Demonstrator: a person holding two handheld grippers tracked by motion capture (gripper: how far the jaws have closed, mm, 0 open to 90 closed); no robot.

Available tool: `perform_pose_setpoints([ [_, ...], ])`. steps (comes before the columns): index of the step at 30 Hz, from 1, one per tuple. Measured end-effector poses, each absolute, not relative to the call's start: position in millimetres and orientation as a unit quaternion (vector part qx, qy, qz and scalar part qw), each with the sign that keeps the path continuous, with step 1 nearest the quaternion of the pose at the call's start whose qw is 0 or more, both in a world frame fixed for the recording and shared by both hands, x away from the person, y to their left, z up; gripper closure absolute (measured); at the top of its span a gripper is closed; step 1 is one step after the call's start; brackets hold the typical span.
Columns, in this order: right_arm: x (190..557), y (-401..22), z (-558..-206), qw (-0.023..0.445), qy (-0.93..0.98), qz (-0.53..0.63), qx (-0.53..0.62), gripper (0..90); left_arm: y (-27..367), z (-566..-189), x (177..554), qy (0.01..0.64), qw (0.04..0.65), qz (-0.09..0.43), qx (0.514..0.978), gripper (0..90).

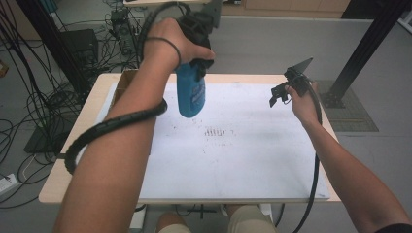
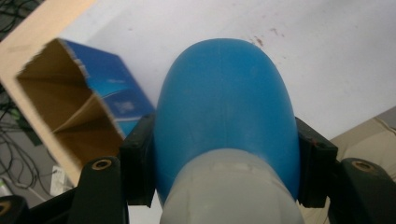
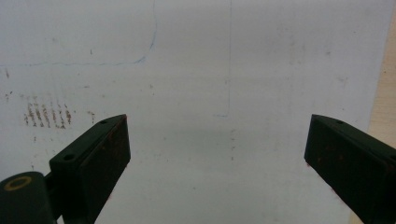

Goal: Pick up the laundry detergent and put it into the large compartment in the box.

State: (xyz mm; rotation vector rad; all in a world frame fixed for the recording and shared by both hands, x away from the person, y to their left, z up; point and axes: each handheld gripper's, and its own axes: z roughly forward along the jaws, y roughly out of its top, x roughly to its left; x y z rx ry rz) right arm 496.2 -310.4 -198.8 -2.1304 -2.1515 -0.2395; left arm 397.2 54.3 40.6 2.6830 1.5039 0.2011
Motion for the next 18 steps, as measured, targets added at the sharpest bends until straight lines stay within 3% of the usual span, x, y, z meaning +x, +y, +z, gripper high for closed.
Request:
perform_pose_setpoints([
  [18, 497.1, -295.4, -190.5, 0.045, -0.715, -0.076, -0.693, 7.0, 145.8, 124.4, 402.9, 0.603, 0.053, 0.1, 0.789, 37.8],
])
